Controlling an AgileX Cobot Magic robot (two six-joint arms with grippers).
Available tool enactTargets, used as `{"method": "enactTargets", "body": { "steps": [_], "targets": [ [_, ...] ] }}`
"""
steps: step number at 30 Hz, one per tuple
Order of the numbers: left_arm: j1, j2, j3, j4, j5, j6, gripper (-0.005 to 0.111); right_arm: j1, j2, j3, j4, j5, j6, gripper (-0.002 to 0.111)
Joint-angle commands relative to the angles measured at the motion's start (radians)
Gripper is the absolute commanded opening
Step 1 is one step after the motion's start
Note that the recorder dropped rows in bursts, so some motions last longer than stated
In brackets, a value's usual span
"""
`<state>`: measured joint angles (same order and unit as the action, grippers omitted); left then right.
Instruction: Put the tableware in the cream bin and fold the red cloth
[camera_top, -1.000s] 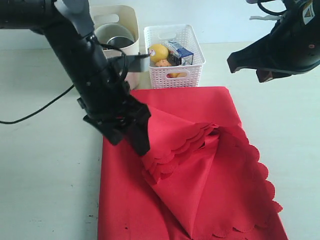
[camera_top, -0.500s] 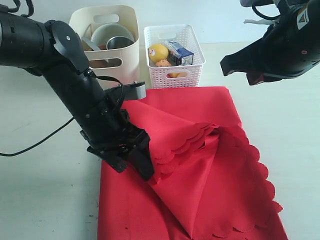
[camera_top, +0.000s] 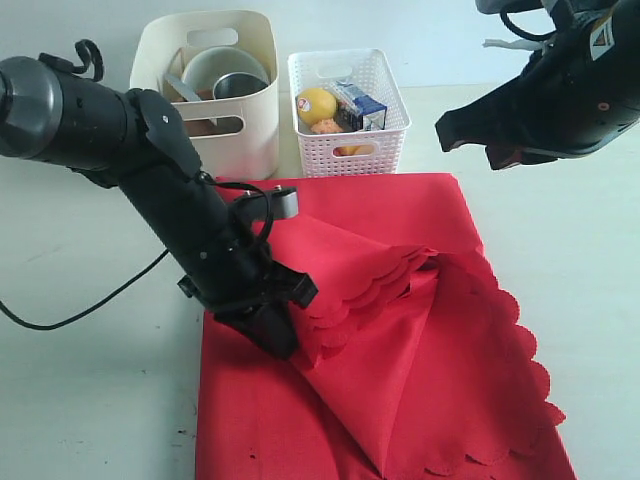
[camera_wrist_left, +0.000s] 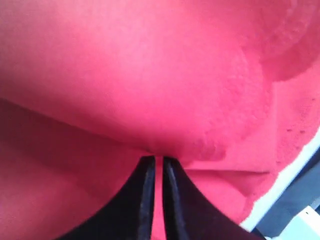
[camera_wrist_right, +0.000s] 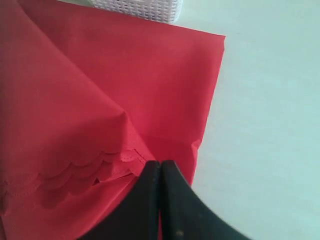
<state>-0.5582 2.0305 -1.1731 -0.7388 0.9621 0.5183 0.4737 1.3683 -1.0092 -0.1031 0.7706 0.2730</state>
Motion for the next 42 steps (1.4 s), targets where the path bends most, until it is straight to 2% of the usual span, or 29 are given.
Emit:
{"method": "enactTargets", "body": {
  "steps": [1,6,15,26,28,32,34,38,40,42],
  "targets": [
    [0.001,0.023,-0.003,0.028,-0.079,0.005,0.008,0.004,-0.007,0.004,-0.003,-0.014,-0.011,0.000],
    [-0.001,0.023,-0.047,0.003,-0.122,0.016,0.008,0.004,-0.007,0.004,-0.003,-0.018,-0.011,0.000],
    [-0.001,0.024,-0.169,-0.190,-0.098,0.161,0.008,0.004,-0.007,0.004,-0.003,-0.024,-0.011,0.000],
    [-0.001,0.112,-0.363,-0.218,-0.131,0.211,0.008,0.004,-0.007,0.004,-0.003,-0.022,-0.011,0.000],
    [-0.001,0.122,-0.388,-0.215,-0.096,0.211,0.008,0.004,-0.007,0.004,-0.005,-0.018,-0.011,0.000],
    [-0.001,0.094,-0.437,-0.130,0.117,0.199,0.008,0.004,-0.007,0.004,-0.005,-0.025,-0.011,0.000],
    [-0.001,0.059,-0.450,-0.002,0.212,0.134,0.008,0.004,-0.007,0.004,-0.005,-0.025,-0.011,0.000],
    [-0.001,0.013,-0.445,0.249,0.259,-0.007,0.008,0.004,-0.007,0.004,-0.005,-0.035,-0.011,0.000],
    [-0.001,0.021,-0.439,0.316,0.259,-0.051,0.008,0.004,-0.007,0.004,-0.005,-0.035,-0.011,0.000],
    [-0.001,0.037,-0.422,0.320,0.259,-0.056,0.008,0.004,-0.007,0.004,-0.005,-0.035,-0.011,0.000]
  ]
}}
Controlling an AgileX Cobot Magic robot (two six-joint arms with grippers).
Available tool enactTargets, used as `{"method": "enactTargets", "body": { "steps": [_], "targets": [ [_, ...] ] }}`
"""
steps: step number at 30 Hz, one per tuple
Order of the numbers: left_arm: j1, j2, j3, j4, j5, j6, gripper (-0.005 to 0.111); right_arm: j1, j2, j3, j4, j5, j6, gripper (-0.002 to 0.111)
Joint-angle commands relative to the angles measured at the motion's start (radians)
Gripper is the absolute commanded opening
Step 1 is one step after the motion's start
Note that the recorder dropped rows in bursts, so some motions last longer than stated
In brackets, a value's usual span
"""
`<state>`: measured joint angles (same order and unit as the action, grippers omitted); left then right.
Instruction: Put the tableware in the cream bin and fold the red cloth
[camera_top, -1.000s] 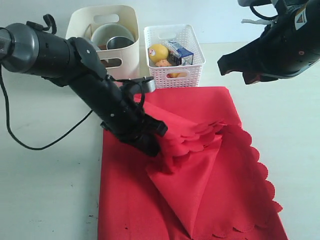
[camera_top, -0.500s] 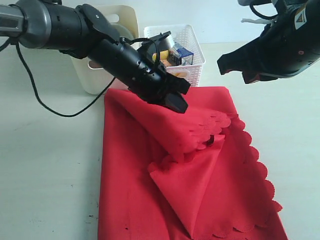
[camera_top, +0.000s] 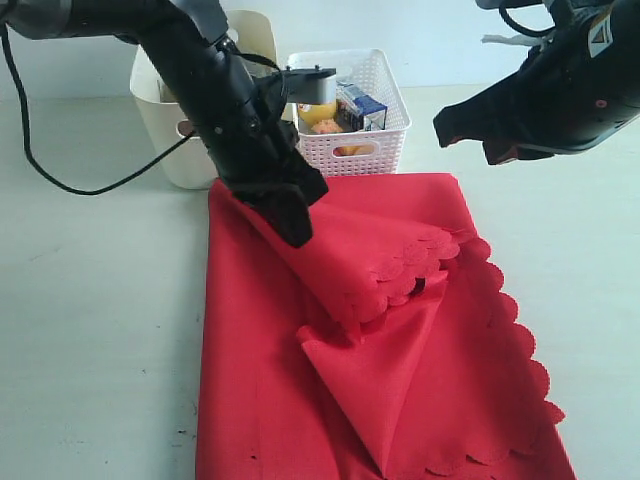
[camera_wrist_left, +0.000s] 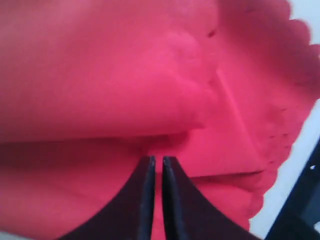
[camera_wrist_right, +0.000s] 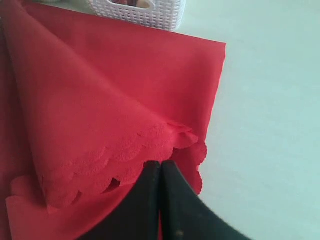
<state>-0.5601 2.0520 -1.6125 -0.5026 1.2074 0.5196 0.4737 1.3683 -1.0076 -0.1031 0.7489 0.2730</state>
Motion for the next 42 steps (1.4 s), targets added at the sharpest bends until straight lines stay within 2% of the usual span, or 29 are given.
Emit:
{"method": "enactTargets", "body": {
  "steps": [1,5,11,21,31,38,40,42],
  "targets": [
    [0.001,0.028,0.035,0.073,0.014,-0.055,0.008,0.004,-0.007,0.003,-0.005,-0.014,-0.011,0.000],
    [-0.009,0.080,0.074,0.092,0.009,-0.051,0.008,0.004,-0.007,0.003,-0.003,-0.014,-0.011,0.000],
    [-0.019,0.143,0.080,0.078,-0.150,-0.057,0.008,0.004,-0.007,0.003,-0.003,-0.014,-0.011,0.000],
    [-0.116,0.165,0.063,0.065,-0.384,-0.053,0.008,0.004,-0.007,0.003,-0.003,-0.022,-0.018,0.000],
    [-0.123,0.141,-0.015,-0.067,-0.571,-0.042,0.008,0.004,-0.007,0.003,-0.003,-0.025,-0.018,0.000],
    [-0.114,0.137,-0.030,-0.045,-0.563,-0.042,0.008,0.004,-0.007,0.003,-0.003,-0.025,-0.018,0.000],
    [-0.107,0.131,-0.030,-0.030,-0.531,-0.042,0.008,0.004,-0.007,0.003,-0.003,-0.025,-0.018,0.000],
    [-0.099,0.106,-0.030,0.018,-0.430,-0.042,0.008,0.004,-0.007,0.006,0.026,-0.027,-0.038,0.000]
  ]
}}
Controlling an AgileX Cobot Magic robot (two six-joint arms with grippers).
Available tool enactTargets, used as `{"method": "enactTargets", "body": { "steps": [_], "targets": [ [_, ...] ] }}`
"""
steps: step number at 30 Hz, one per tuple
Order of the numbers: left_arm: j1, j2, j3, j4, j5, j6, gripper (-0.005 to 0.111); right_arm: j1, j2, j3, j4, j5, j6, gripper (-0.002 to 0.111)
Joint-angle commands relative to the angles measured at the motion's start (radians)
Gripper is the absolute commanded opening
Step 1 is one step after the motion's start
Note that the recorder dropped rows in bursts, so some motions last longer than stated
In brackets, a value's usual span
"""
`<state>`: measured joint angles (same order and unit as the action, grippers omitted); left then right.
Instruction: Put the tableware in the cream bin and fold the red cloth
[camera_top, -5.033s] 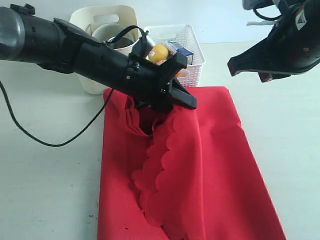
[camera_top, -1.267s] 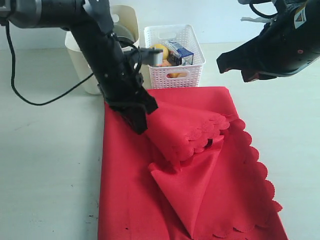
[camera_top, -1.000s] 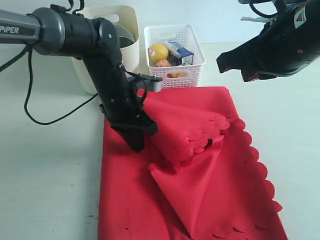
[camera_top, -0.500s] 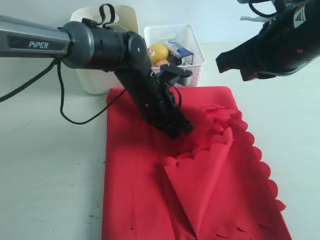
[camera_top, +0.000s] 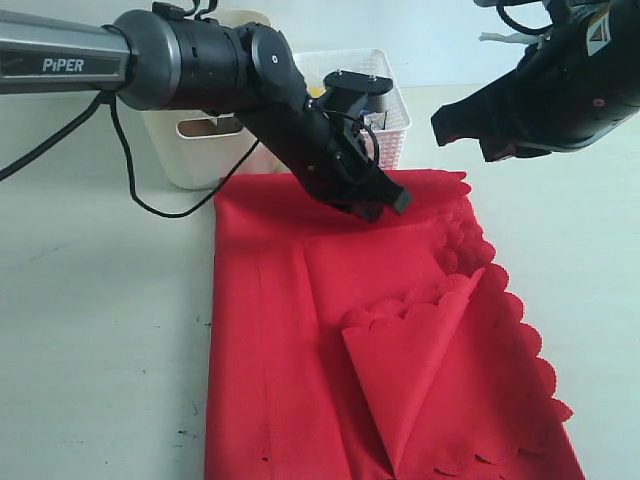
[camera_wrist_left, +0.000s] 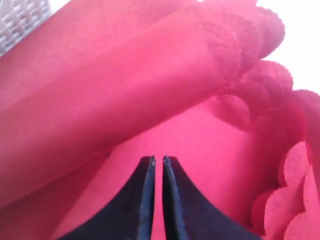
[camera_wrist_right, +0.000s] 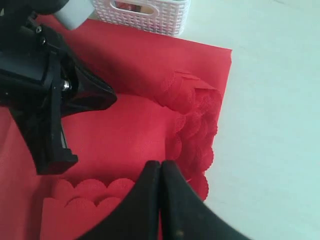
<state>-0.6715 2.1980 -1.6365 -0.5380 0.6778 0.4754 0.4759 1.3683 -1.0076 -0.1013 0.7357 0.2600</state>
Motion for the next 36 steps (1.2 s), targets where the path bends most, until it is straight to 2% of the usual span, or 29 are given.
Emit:
{"method": "enactTargets", "body": {
  "steps": [1,7,9,12,16,18,24,27,32,36],
  "targets": [
    [0.015,-0.053,-0.006,0.082,0.146,0.002,0.008,0.001,-0.007,0.007,0.051,-0.016,-0.056,0.000],
    [0.015,-0.139,0.021,0.220,0.319,-0.068,0.008,0.001,0.032,0.046,0.401,-0.051,-0.443,0.000],
    [0.023,-0.177,0.063,0.247,0.330,-0.103,0.008,0.001,0.089,0.046,0.485,-0.058,-0.535,0.000],
    [0.032,-0.198,0.140,0.230,0.361,-0.121,0.008,0.001,0.202,0.046,0.512,-0.101,-0.581,0.000],
    [0.032,-0.228,0.306,0.175,0.306,-0.118,0.008,0.001,0.377,0.044,0.510,-0.251,-0.601,0.000],
    [0.032,-0.240,0.347,0.175,0.276,-0.118,0.008,0.001,0.412,0.044,0.508,-0.291,-0.607,0.000],
    [0.032,-0.267,0.489,0.175,0.084,-0.114,0.008,0.001,0.513,0.044,0.425,-0.361,-0.587,0.000],
    [0.032,-0.267,0.506,0.175,0.052,-0.110,0.008,0.001,0.544,0.044,0.295,-0.322,-0.474,0.000],
    [0.032,-0.267,0.506,0.175,0.036,-0.108,0.008,0.001,0.523,0.044,0.108,-0.080,-0.299,0.000],
    [0.032,-0.267,0.508,0.175,0.033,-0.108,0.008,0.001,0.467,0.044,0.064,0.033,-0.239,0.000]
  ]
}}
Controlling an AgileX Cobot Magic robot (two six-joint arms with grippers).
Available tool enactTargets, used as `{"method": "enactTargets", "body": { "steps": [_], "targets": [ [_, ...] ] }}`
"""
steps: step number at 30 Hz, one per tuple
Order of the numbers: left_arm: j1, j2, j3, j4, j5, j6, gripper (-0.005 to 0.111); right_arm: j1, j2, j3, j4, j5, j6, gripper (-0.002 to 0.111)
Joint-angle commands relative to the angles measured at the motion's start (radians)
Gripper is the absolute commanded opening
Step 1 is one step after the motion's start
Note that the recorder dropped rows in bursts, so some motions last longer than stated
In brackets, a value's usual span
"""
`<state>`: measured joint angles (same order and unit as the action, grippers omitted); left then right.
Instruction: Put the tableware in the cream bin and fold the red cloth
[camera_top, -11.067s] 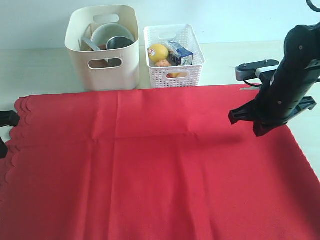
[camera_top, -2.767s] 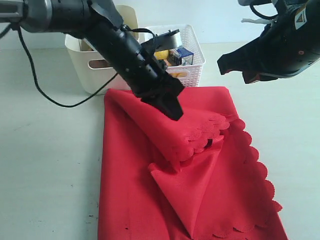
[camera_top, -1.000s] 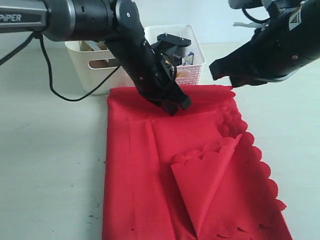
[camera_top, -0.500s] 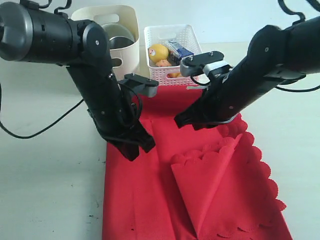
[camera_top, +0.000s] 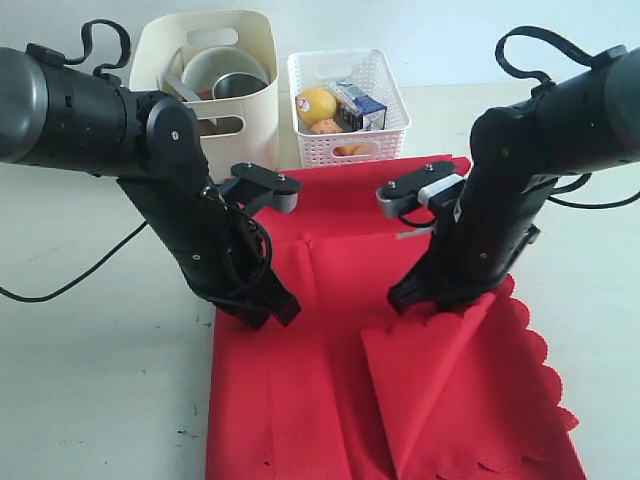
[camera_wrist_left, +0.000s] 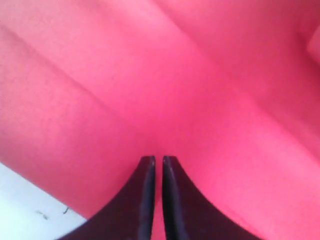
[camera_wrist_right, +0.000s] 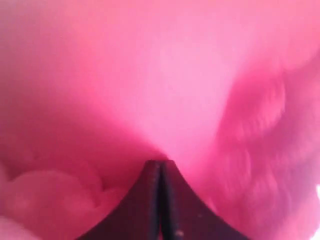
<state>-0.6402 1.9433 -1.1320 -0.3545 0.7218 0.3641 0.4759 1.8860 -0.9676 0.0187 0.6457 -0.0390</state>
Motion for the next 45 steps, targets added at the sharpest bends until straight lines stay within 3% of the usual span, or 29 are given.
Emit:
{"method": "enactTargets", "body": {
  "steps": [1,5,14,18,21,25,31,38,45],
  "targets": [
    [0.001,-0.013,0.004,-0.008,-0.011,0.004,0.008,0.001,-0.090,0.004,-0.056,0.167,0.067,0.000],
    [0.001,-0.013,0.004,-0.001,-0.004,0.004,0.008,0.001,-0.156,0.010,-0.056,0.306,0.089,0.000],
    [0.001,-0.039,0.004,-0.001,0.041,0.002,0.008,0.001,-0.179,0.104,-0.108,0.274,0.167,0.000],
    [0.001,-0.106,0.020,-0.003,0.041,-0.006,0.008,0.001,-0.224,0.104,-0.019,0.192,0.110,0.000],
    [0.001,-0.195,0.040,-0.003,0.039,-0.031,0.008,0.001,-0.234,0.104,0.242,0.074,-0.110,0.000],
    [0.001,-0.301,0.059,0.004,0.041,-0.055,0.008,0.001,-0.225,0.104,0.432,0.014,-0.282,0.000],
    [0.001,-0.469,0.108,0.013,0.028,-0.090,0.008,0.001,-0.184,0.104,0.453,-0.057,-0.300,0.000],
    [0.001,-0.662,0.217,0.032,-0.025,-0.142,0.008,0.068,-0.114,0.073,0.445,-0.156,-0.335,0.000],
    [0.001,-0.840,0.308,0.099,-0.005,-0.210,0.008,0.070,-0.069,0.017,0.445,-0.134,-0.331,0.000]
  ]
}}
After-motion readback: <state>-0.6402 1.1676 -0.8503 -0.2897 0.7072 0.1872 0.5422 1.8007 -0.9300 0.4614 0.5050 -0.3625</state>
